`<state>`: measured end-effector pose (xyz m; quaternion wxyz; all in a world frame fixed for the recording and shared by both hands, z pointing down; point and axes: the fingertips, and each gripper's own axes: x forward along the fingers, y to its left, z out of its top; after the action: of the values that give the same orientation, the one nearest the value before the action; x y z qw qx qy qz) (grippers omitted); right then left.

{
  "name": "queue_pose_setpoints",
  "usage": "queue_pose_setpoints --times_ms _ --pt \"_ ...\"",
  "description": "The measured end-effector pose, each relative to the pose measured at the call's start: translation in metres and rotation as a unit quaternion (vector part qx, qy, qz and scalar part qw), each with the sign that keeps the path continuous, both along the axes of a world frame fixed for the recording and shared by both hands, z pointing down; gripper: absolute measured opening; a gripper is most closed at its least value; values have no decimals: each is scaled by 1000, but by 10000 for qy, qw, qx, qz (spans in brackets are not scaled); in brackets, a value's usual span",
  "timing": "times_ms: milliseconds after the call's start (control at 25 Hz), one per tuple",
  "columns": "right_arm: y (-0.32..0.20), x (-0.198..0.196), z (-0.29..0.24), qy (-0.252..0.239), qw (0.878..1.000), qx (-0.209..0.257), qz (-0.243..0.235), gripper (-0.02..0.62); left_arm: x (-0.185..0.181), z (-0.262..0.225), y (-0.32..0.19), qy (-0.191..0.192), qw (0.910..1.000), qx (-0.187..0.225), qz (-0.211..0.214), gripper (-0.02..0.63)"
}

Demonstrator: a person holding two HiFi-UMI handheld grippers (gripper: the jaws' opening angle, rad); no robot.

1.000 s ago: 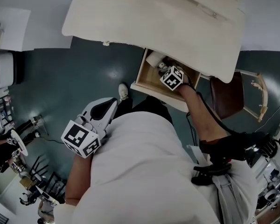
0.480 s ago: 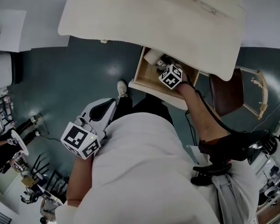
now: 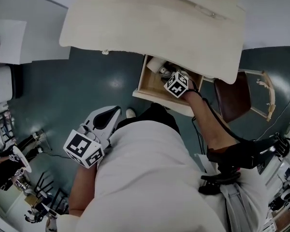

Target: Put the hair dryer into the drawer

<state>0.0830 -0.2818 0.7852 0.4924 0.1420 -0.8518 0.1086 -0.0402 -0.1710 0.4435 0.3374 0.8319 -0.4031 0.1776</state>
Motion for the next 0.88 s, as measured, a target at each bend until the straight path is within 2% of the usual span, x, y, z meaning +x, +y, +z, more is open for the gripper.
queue_pose_setpoints --times_ms 320,480,680,880 --pt "12 4 -39 26 9991 232 364 267 -27 -17 11 199 9989 347 260 -3" --pt "19 5 -64 -1 9970 465 626 223 -44 -21 25 344 9977 492 323 -3" --pt "37 4 -86 81 9929 658 984 97 -65 -21 45 476 9965 592 352 -3" --pt "67 -3 -110 93 9883 722 1343 4 -82 -26 71 615 9947 718 396 -3"
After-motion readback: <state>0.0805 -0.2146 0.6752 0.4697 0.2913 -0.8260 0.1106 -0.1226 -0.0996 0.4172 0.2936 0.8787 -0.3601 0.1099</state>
